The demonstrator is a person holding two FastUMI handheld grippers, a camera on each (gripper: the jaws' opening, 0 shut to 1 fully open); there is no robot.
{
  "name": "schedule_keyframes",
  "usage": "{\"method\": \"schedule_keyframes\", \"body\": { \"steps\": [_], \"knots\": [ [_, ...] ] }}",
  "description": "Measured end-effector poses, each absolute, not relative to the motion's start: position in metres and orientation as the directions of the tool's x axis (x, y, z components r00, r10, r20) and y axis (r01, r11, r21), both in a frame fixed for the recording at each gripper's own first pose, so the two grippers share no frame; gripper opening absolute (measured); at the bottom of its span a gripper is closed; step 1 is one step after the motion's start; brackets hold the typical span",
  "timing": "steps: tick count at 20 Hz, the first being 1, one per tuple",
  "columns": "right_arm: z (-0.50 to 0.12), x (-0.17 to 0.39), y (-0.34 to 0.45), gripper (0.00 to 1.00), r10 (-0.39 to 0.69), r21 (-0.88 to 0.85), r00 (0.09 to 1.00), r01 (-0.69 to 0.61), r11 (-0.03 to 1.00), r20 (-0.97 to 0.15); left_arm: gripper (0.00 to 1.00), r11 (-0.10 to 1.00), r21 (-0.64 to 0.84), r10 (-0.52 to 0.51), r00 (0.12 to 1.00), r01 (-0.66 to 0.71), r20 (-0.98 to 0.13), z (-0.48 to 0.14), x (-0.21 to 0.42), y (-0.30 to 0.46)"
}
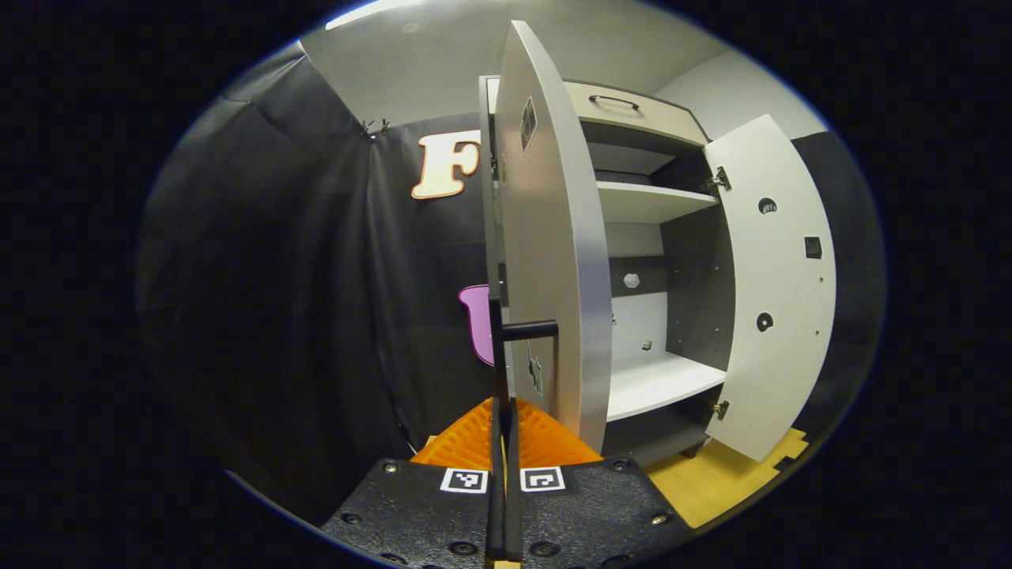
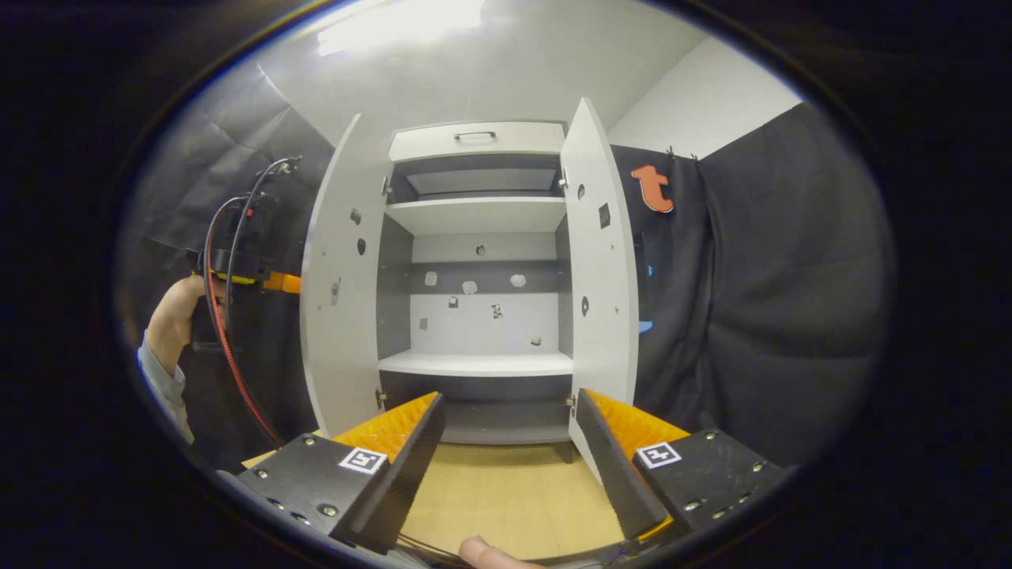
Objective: Open the right door of the double-door shoe cabinet with the right hand, and open the left door with the left hand.
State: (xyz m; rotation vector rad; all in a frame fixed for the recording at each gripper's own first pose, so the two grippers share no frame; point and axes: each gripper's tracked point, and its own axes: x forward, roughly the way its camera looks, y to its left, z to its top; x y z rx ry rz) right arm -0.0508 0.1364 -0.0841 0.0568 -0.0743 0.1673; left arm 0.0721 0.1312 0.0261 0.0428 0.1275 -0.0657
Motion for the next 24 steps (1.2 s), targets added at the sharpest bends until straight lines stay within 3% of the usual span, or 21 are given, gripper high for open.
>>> {"method": "schedule_keyframes", "body": {
  "steps": [2, 3, 4, 5, 6, 14, 15, 16, 19, 21, 24],
  "knots": [
    [-0.084, -0.051, 0.139, 0.99, 0.169, 0.057, 0.983, -0.174, 0.983, 0.077, 0.00, 0.996, 0.004, -0.084, 0.988, 0.085, -0.128, 0.027, 0.071, 0.135],
    [-0.084, -0.051, 0.143, 0.94, 0.180, 0.064, 0.981, -0.185, 0.981, 0.076, 0.00, 0.995, -0.008, -0.096, 0.988, 0.096, -0.122, 0.027, 0.071, 0.134],
    [-0.083, -0.051, 0.144, 0.99, 0.186, 0.070, 0.980, -0.191, 0.979, 0.076, 0.00, 0.995, 0.001, -0.096, 0.988, 0.097, -0.124, 0.026, 0.071, 0.135],
    [-0.083, -0.049, 0.145, 0.95, 0.186, 0.072, 0.980, -0.191, 0.979, 0.073, 0.00, 0.995, 0.005, -0.094, 0.989, 0.095, -0.116, 0.025, 0.071, 0.136],
    [-0.083, -0.048, 0.144, 0.99, 0.184, 0.068, 0.980, -0.188, 0.980, 0.072, 0.01, 0.996, 0.008, -0.088, 0.990, 0.090, -0.112, 0.027, 0.072, 0.136],
    [-0.081, -0.047, 0.136, 0.99, 0.164, 0.072, 0.984, -0.169, 0.983, 0.072, 0.01, 0.995, 0.005, -0.093, 0.988, 0.095, -0.122, 0.023, 0.050, 0.131],
    [-0.079, -0.047, 0.133, 0.99, 0.157, 0.074, 0.985, -0.163, 0.984, 0.076, 0.06, 0.995, 0.005, -0.095, 0.989, 0.097, -0.115, 0.024, 0.041, 0.131],
    [-0.079, -0.046, 0.131, 0.99, 0.152, 0.076, 0.985, -0.158, 0.985, 0.077, 0.01, 0.994, 0.006, -0.105, 0.989, 0.106, -0.102, 0.026, 0.037, 0.128],
    [-0.077, -0.046, 0.129, 0.99, 0.143, 0.081, 0.987, -0.149, 0.985, 0.079, 0.21, 0.996, 0.022, -0.082, 0.993, 0.084, -0.086, 0.029, 0.015, 0.124],
    [-0.076, -0.047, 0.128, 0.99, 0.143, 0.084, 0.987, -0.149, 0.985, 0.080, 0.63, 0.997, 0.059, -0.034, 0.996, 0.040, -0.088, 0.030, 0.000, 0.126],
    [-0.072, -0.050, 0.127, 0.99, 0.147, 0.079, 0.985, -0.154, 0.985, 0.089, 0.66, 0.995, 0.083, -0.045, 0.997, 0.051, -0.070, 0.030, -0.017, 0.108]
  ]
}}
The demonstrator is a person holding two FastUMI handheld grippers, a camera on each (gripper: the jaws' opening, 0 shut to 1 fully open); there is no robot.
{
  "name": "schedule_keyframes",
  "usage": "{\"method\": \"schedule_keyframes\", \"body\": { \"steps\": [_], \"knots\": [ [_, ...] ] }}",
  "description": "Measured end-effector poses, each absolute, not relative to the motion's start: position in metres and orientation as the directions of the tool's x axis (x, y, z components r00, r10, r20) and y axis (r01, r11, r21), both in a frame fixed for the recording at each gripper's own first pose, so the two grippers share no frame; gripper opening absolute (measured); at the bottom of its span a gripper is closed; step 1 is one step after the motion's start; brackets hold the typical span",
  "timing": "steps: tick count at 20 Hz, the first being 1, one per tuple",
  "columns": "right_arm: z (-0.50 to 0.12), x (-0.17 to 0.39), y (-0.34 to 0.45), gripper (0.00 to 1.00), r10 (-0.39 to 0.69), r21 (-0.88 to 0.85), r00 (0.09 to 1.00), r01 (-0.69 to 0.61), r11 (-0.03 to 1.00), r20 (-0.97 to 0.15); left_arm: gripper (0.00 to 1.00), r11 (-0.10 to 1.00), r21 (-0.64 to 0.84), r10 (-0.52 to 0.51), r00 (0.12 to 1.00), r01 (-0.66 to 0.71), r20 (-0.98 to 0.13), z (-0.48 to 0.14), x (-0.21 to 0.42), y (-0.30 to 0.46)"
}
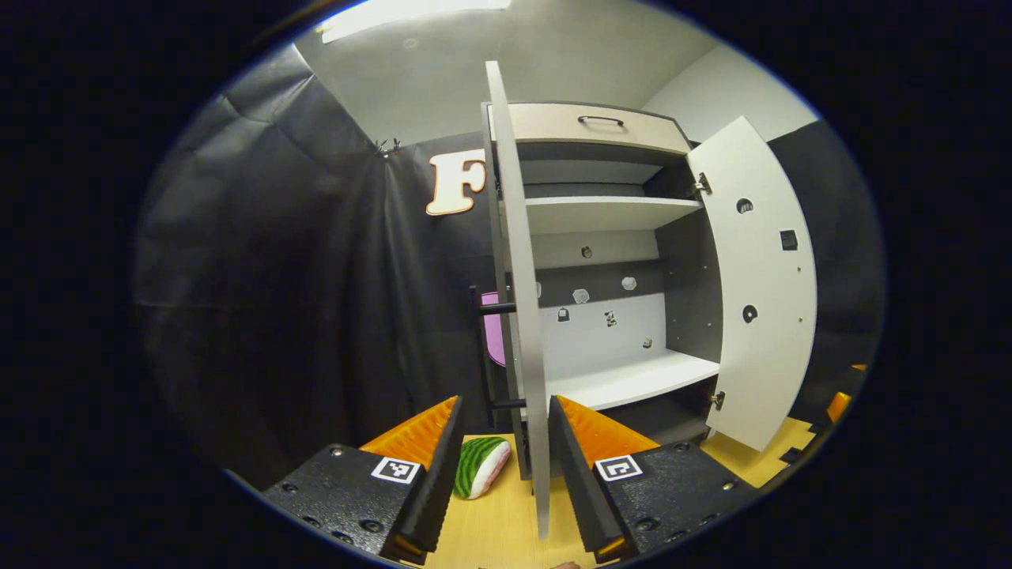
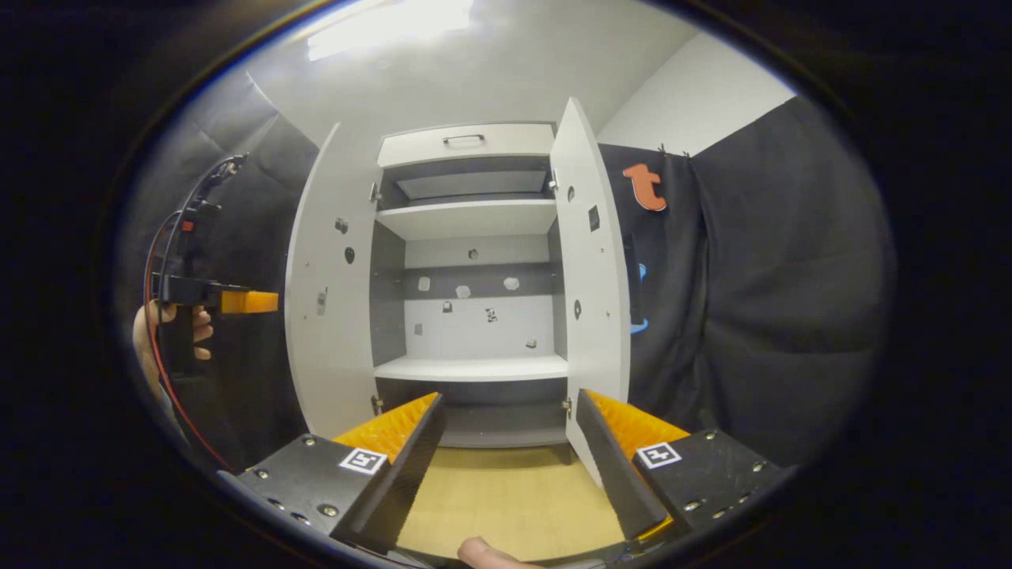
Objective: Open the right door of the double-door shoe cabinet with the right hand, and open the left door with the left hand.
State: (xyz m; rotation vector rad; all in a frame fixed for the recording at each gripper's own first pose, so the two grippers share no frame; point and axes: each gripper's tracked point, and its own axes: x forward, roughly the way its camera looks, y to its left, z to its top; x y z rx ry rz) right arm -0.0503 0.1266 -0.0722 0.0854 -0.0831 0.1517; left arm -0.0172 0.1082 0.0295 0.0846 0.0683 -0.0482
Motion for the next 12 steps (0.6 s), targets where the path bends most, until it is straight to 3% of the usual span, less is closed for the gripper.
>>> {"method": "schedule_keyframes", "body": {
  "steps": [3, 8, 9, 12],
  "knots": [
    [-0.068, -0.054, 0.122, 0.99, 0.146, 0.079, 0.984, -0.154, 0.985, 0.100, 0.71, 0.995, 0.067, -0.064, 0.996, 0.068, -0.061, 0.025, -0.033, 0.091],
    [-0.063, -0.056, 0.112, 0.99, 0.132, 0.092, 0.985, -0.143, 0.985, 0.113, 0.99, 0.996, 0.055, -0.068, 0.997, 0.071, -0.043, 0.017, -0.050, 0.070],
    [-0.062, -0.056, 0.110, 0.99, 0.131, 0.094, 0.985, -0.142, 0.985, 0.114, 0.95, 0.996, 0.050, -0.075, 0.996, 0.077, -0.048, 0.012, -0.053, 0.065],
    [-0.063, -0.056, 0.106, 0.99, 0.127, 0.096, 0.985, -0.138, 0.986, 0.113, 0.99, 0.997, 0.001, -0.083, 0.995, 0.083, -0.055, 0.004, -0.061, 0.049]
  ]
}}
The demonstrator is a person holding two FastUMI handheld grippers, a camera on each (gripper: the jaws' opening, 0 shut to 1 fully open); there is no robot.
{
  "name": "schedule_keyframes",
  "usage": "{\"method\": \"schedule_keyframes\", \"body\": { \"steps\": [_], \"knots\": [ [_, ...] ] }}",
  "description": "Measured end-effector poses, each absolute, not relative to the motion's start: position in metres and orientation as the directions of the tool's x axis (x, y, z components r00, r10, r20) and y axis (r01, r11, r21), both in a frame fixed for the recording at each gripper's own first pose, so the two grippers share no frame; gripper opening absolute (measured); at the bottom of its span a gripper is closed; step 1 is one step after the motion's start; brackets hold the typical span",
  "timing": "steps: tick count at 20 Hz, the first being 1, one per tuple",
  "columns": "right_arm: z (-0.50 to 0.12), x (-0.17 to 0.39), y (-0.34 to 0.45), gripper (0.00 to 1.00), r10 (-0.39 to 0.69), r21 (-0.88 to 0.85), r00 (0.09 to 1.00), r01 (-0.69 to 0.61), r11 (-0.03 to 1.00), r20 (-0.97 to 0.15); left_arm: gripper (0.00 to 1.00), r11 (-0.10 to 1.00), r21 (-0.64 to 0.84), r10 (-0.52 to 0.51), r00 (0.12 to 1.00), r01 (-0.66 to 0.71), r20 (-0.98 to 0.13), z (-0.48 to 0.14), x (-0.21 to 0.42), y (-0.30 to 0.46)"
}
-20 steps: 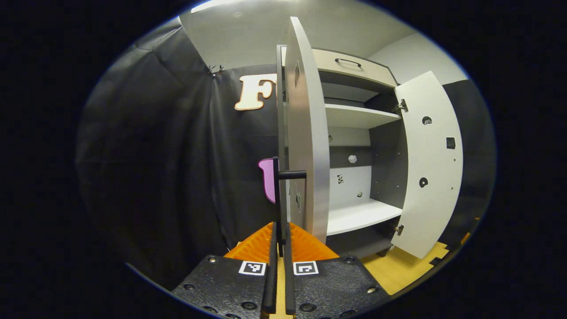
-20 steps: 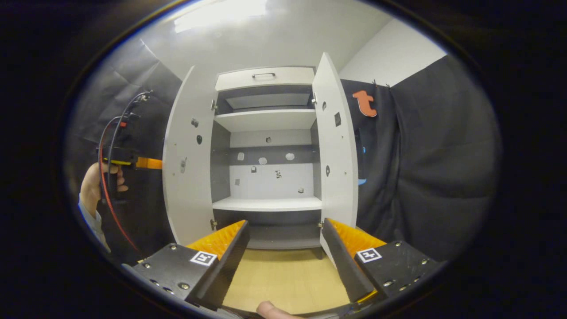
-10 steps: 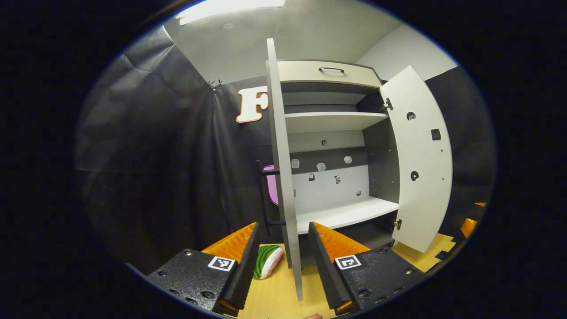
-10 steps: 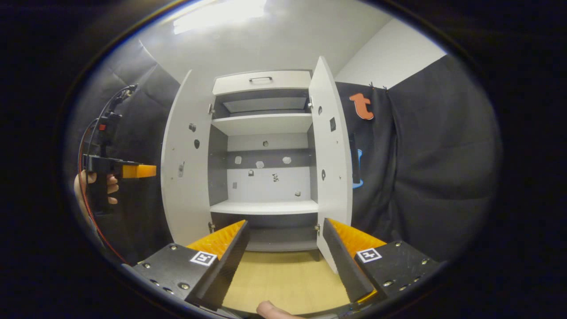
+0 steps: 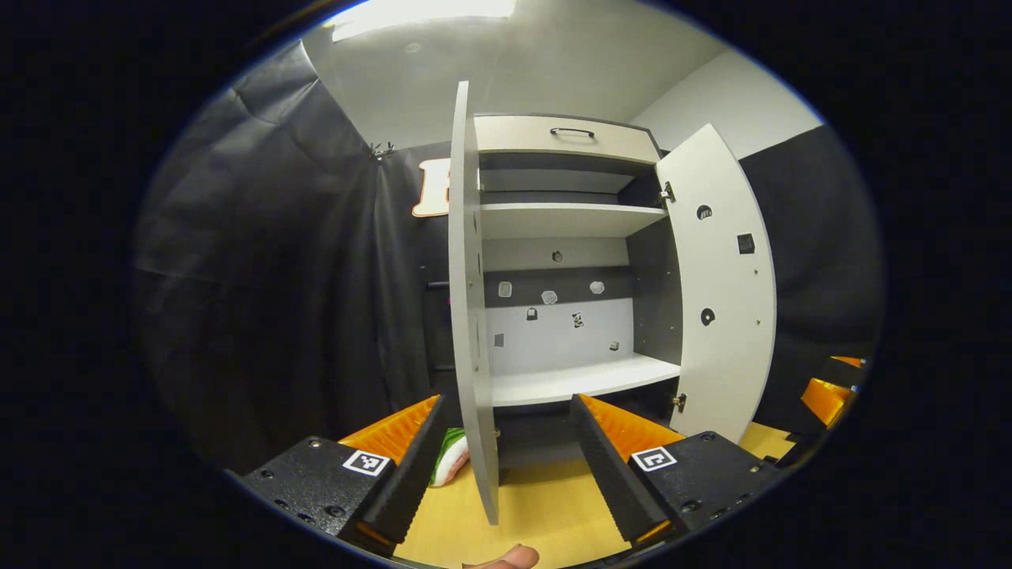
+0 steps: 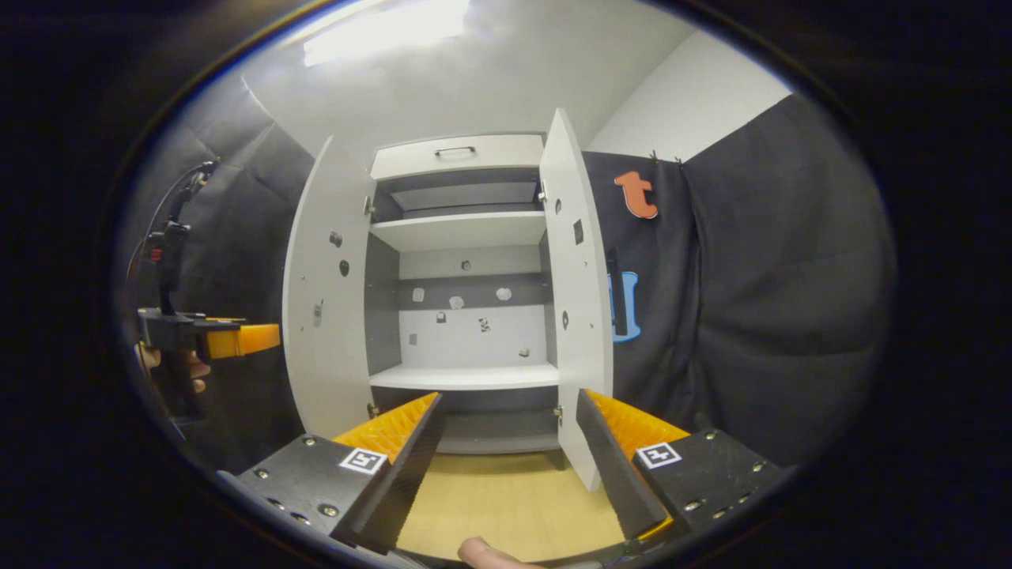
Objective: Open the right door of the double-door shoe cabinet with the right hand, and open the left door with the left hand.
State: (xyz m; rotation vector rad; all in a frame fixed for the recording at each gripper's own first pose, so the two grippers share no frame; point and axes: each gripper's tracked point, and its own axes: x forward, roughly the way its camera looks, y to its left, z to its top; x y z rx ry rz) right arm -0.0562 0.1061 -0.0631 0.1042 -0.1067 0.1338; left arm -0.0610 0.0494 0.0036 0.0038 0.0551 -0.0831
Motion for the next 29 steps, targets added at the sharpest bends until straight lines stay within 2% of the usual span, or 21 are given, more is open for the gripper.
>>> {"method": "schedule_keyframes", "body": {
  "steps": [4, 5, 6, 9, 13, 14, 16, 17, 18, 19, 21, 22, 23, 24, 25, 29],
  "knots": [
    [-0.066, -0.056, 0.105, 0.99, 0.129, 0.087, 0.986, -0.139, 0.986, 0.108, 0.95, 0.995, -0.016, -0.098, 0.994, 0.097, -0.053, -0.010, -0.072, 0.029],
    [-0.067, -0.056, 0.106, 0.99, 0.131, 0.080, 0.986, -0.140, 0.987, 0.105, 0.99, 0.995, -0.019, -0.100, 0.994, 0.100, -0.052, -0.014, -0.074, 0.024],
    [-0.070, -0.056, 0.107, 0.99, 0.133, 0.074, 0.986, -0.141, 0.987, 0.102, 0.95, 0.994, -0.018, -0.105, 0.993, 0.104, -0.053, -0.019, -0.075, 0.018],
    [-0.075, -0.055, 0.110, 0.99, 0.143, 0.057, 0.985, -0.149, 0.987, 0.092, 0.95, 0.993, -0.017, -0.116, 0.990, 0.115, -0.079, -0.040, -0.082, 0.000],
    [-0.081, -0.054, 0.116, 0.99, 0.160, 0.041, 0.983, -0.164, 0.986, 0.086, 0.95, 0.995, 0.000, -0.102, 0.993, 0.102, -0.066, -0.055, -0.092, -0.016],
    [-0.082, -0.054, 0.118, 0.99, 0.161, 0.038, 0.983, -0.165, 0.986, 0.085, 0.99, 0.994, 0.000, -0.110, 0.992, 0.110, -0.069, -0.059, -0.094, -0.023],
    [-0.083, -0.054, 0.120, 0.99, 0.165, 0.037, 0.983, -0.168, 0.985, 0.081, 0.95, 0.992, -0.023, -0.124, 0.988, 0.122, -0.091, -0.070, -0.096, -0.032],
    [-0.085, -0.055, 0.121, 0.99, 0.169, 0.035, 0.983, -0.172, 0.985, 0.079, 0.96, 0.991, -0.037, -0.129, 0.987, 0.126, -0.099, -0.073, -0.097, -0.034],
    [-0.086, -0.055, 0.122, 0.94, 0.172, 0.031, 0.982, -0.175, 0.984, 0.076, 0.96, 0.991, -0.047, -0.132, 0.986, 0.128, -0.105, -0.074, -0.097, -0.035],
    [-0.087, -0.056, 0.122, 0.99, 0.173, 0.026, 0.982, -0.175, 0.984, 0.074, 0.96, 0.992, -0.047, -0.124, 0.987, 0.119, -0.106, -0.074, -0.096, -0.032],
    [-0.088, -0.056, 0.122, 0.99, 0.171, 0.021, 0.983, -0.173, 0.985, 0.073, 0.95, 0.994, -0.038, -0.109, 0.989, 0.105, -0.105, -0.075, -0.094, -0.027],
    [-0.089, -0.056, 0.121, 0.94, 0.169, 0.023, 0.983, -0.171, 0.985, 0.073, 0.95, 0.995, -0.038, -0.095, 0.990, 0.092, -0.103, -0.074, -0.094, -0.023],
    [-0.088, -0.056, 0.121, 0.94, 0.169, 0.026, 0.983, -0.171, 0.985, 0.074, 0.95, 0.995, -0.040, -0.091, 0.991, 0.088, -0.101, -0.073, -0.095, -0.021],
    [-0.088, -0.056, 0.121, 0.99, 0.169, 0.029, 0.983, -0.171, 0.985, 0.073, 0.99, 0.995, -0.041, -0.090, 0.991, 0.087, -0.098, -0.072, -0.095, -0.021],
    [-0.089, -0.055, 0.120, 0.94, 0.168, 0.030, 0.983, -0.170, 0.985, 0.072, 0.95, 0.996, -0.041, -0.088, 0.992, 0.084, -0.095, -0.071, -0.095, -0.020],
    [-0.090, -0.054, 0.119, 0.94, 0.165, 0.030, 0.984, -0.167, 0.985, 0.069, 0.95, 0.995, -0.037, -0.096, 0.991, 0.093, -0.097, -0.071, -0.095, -0.023]
  ]
}}
